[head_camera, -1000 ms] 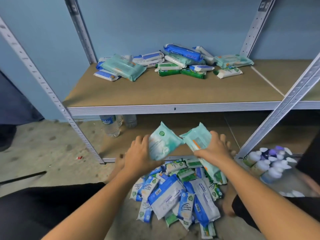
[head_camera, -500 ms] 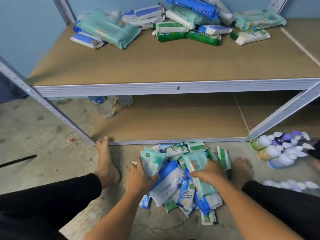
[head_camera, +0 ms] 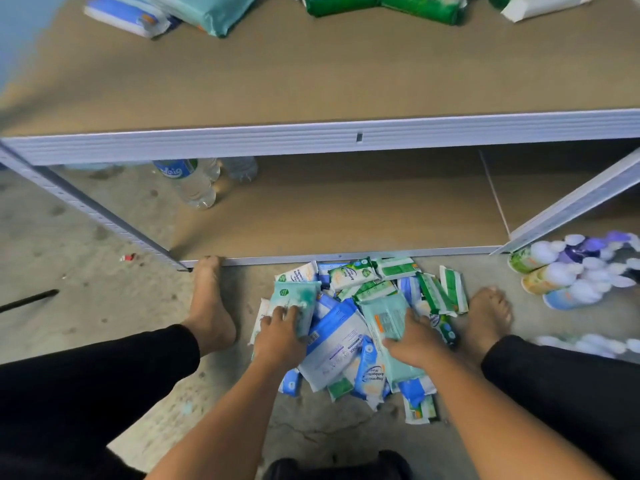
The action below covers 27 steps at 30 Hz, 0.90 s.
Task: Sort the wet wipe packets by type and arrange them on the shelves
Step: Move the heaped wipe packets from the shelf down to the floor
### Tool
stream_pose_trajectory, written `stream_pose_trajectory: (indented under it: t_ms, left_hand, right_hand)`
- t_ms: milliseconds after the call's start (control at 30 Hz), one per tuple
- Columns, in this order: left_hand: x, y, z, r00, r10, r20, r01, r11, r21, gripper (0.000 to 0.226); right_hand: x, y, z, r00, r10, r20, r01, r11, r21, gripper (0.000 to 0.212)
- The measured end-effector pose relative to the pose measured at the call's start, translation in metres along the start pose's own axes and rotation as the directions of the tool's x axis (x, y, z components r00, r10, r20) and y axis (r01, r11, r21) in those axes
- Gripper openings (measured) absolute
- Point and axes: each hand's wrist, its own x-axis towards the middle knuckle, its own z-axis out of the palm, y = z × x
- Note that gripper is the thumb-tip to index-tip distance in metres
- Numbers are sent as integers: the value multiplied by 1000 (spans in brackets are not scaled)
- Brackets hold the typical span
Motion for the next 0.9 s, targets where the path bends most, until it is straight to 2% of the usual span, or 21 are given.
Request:
stream_pose_trajectory:
  t_ms: [167, 267, 367, 467, 567, 667, 733, 800, 900]
  left_hand:
    - [-8, 11, -14, 1000, 8, 11, -7, 996, -86, 69]
    - [-17, 28, -30, 992, 99, -77, -110, 983, -146, 60]
    - [-32, 52, -63, 959, 185, -216, -220, 964, -149, 44]
    - [-50, 80, -119, 883, 231, -409, -308, 942, -134, 35]
    - [-70, 104, -188, 744, 352, -568, -427, 904, 0, 32]
    - [-87, 120, -252, 620, 449, -643, -503, 857, 113, 37]
    - [-92, 127, -287, 549, 499, -670, -522, 831, 192, 34]
    - [-88, 130, -314, 514, 526, -678, -520, 819, 241, 32]
    - [-69, 133, -341, 512, 508, -692, -515, 827, 226, 35]
  right_hand:
    - [-14, -4, -8, 998, -30, -64, 27, 999, -41, 98]
    - [-26, -19, -25, 989, -69, -134, 75, 996, 43, 91]
    - [-45, -41, -55, 954, -149, -259, 186, 974, 127, 85]
    - [-75, -71, -104, 852, -252, -459, 337, 935, 113, 76]
    - [-110, -103, -161, 716, -314, -623, 473, 875, 103, 65]
    - [-142, -128, -214, 562, -378, -735, 591, 806, 37, 50]
    - [-156, -136, -245, 489, -419, -765, 621, 783, -31, 44]
    - [-161, -138, -272, 452, -433, -780, 637, 768, -57, 40]
    - [-153, -139, -305, 414, -421, -807, 638, 767, -73, 36]
